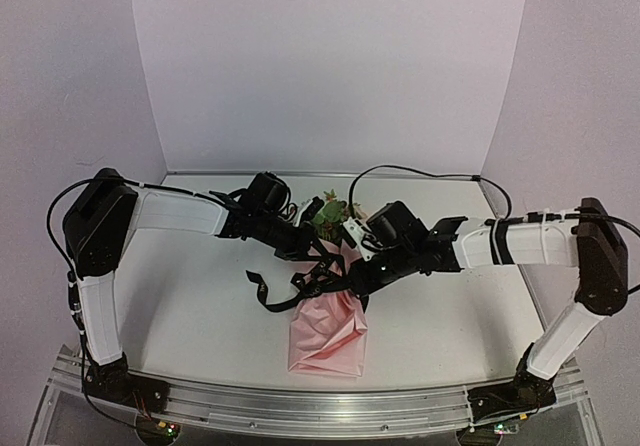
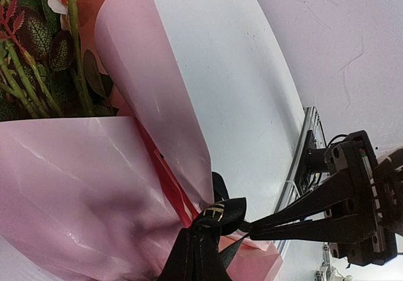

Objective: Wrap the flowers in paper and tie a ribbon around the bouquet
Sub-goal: Cross the half-tied ribbon over the folded bouquet.

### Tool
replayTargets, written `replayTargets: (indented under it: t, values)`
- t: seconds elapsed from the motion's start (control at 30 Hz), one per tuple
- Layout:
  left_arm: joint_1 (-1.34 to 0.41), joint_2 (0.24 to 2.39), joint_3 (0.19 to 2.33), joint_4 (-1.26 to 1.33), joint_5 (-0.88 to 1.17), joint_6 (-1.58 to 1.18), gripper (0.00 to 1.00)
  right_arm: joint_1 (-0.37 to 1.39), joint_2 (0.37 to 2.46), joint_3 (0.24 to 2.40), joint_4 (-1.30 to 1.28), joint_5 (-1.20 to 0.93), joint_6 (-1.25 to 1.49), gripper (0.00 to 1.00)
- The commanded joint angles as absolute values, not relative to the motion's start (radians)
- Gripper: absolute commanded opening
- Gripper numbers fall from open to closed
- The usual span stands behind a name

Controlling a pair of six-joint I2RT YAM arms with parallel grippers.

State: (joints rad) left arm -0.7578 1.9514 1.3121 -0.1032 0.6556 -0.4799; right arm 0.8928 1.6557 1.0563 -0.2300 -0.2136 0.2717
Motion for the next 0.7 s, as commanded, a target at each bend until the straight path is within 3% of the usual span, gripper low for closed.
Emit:
replayTargets:
  t: [0.0, 0.67]
  values:
    - [-0.752, 1.932, 1.322, -0.058, 0.676, -0.483, 0.0, 0.897, 1.585, 1.06, -0.255, -0.202, 0.289, 0.0]
    - [-0.755, 1.877, 1.299, -0.1, 0.727, -0.412, 0.0, 0.868, 1.747, 1.191, -0.14, -0.276, 0.479, 0.0]
